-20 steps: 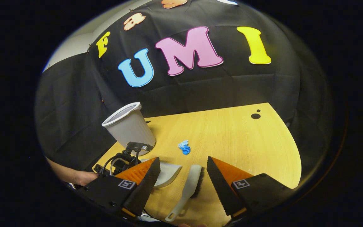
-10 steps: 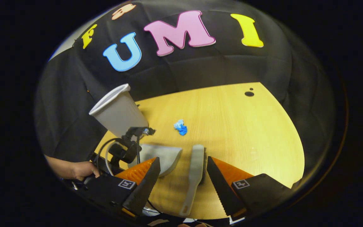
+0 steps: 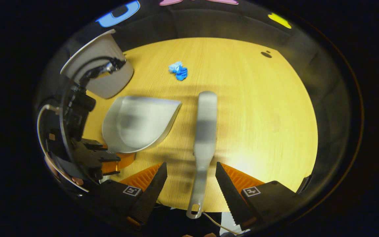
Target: Pick up the small broom and dustpan from the desktop, sweep the trash into the dustpan with the broom, and then empty the trash into the garbage bin.
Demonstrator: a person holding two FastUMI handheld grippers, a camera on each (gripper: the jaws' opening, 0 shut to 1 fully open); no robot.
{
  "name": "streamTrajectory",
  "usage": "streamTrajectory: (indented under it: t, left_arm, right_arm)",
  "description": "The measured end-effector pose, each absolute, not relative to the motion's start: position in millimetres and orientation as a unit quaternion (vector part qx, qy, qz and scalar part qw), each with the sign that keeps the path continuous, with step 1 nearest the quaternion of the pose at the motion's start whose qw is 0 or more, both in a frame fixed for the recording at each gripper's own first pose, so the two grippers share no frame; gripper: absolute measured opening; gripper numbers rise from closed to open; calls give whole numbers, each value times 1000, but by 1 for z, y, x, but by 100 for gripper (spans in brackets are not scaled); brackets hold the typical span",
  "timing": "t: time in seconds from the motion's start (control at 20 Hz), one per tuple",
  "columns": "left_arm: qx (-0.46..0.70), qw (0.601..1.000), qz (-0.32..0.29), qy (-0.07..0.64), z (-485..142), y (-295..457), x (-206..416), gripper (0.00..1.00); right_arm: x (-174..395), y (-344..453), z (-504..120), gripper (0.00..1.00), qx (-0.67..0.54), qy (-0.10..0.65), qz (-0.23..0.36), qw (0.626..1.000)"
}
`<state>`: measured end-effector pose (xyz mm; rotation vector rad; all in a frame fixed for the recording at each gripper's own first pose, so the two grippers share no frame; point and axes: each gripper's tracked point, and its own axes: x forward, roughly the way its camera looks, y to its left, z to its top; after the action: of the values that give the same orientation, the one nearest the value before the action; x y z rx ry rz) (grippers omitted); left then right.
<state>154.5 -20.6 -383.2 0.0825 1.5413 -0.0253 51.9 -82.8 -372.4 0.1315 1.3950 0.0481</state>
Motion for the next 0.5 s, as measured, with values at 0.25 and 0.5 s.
streamTrajectory:
  t: [0.25,0.5]
  left_arm:
    - [41,722,-11,690,-384,-21,156,29]
    - [37,725,-18,687,-385,-20,156,29]
  right_arm:
    - [35,-88,-399,96,72,704,-5,706]
    - [40,-96,-421,73,85,731,-10,677]
